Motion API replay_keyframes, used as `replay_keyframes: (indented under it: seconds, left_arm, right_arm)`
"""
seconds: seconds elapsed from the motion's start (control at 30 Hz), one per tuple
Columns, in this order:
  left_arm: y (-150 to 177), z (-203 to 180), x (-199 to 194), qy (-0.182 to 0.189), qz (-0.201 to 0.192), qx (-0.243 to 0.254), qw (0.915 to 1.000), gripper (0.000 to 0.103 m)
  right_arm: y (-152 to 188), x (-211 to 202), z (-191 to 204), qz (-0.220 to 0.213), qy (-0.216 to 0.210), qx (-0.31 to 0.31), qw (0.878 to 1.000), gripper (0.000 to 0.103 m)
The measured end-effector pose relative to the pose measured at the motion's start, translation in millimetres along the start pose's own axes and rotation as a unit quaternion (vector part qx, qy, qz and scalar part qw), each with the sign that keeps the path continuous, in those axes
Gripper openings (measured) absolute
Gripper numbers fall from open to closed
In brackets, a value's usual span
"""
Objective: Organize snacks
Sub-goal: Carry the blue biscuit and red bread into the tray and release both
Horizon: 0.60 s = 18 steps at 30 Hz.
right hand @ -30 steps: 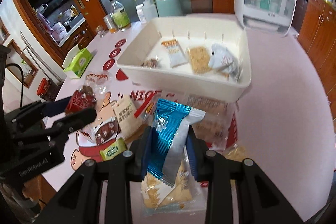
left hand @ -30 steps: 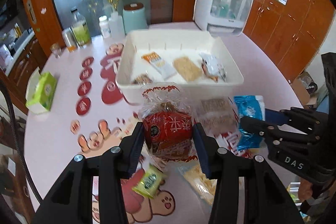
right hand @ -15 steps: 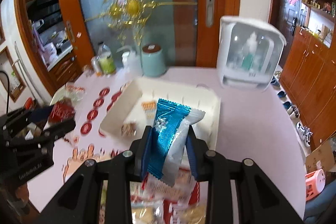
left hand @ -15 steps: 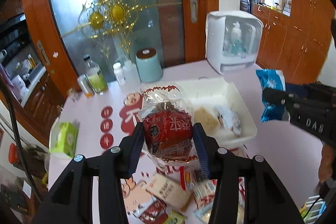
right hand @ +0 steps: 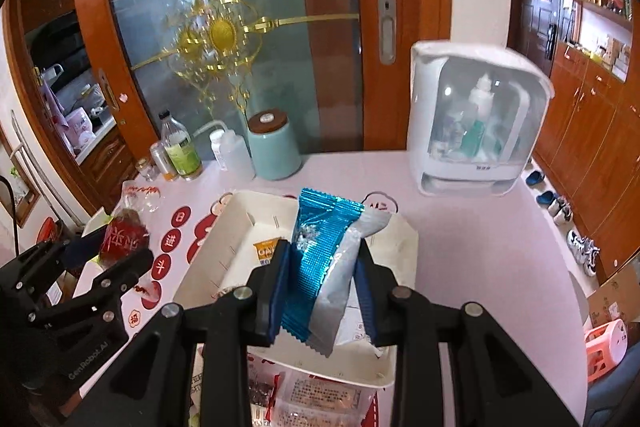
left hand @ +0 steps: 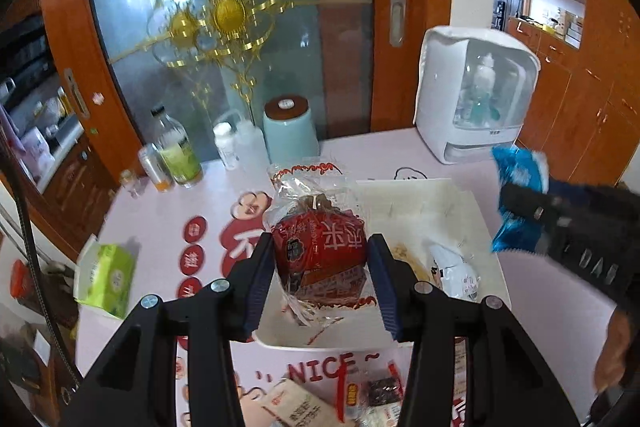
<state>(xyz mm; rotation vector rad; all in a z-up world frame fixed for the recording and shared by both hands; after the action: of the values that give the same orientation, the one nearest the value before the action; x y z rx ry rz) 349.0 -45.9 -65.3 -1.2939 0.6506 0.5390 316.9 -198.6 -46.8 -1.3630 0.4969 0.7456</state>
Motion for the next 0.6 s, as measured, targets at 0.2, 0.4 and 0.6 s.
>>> replay_keyframes:
  seconds: [0.2,0.4,0.6]
  left_arm:
    - [13,-10,44,-0.004,0.053,-0.012,0.9985,0.075]
    - [31,-5,67,0.015,0.098,-0.029,0.9946,0.093]
    - [40,2,67,0.013,0.101,-0.026,0.9945,0.093]
  right_arm:
    - [18,44,-5,0.047,-0.003,0.009,0.999,0.033]
    - [34,65,-10,0.077,0.012,-0.002,0.997,0.054]
    - [40,67,-13,0.088,-0.007,0.005,0.996,0.063]
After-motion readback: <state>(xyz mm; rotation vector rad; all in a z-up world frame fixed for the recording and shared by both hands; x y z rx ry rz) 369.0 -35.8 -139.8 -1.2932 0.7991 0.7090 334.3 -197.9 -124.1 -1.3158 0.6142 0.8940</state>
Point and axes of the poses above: each gripper's, at about its wrist camera, not at the fingertips, and x roughly the way its jaws point, z to its left, y to its underside, the point moved 8 cm from there along x, roughly the way its jaws point, and after that the axes turned 8 degrees about -y, right-handed, at the moved point
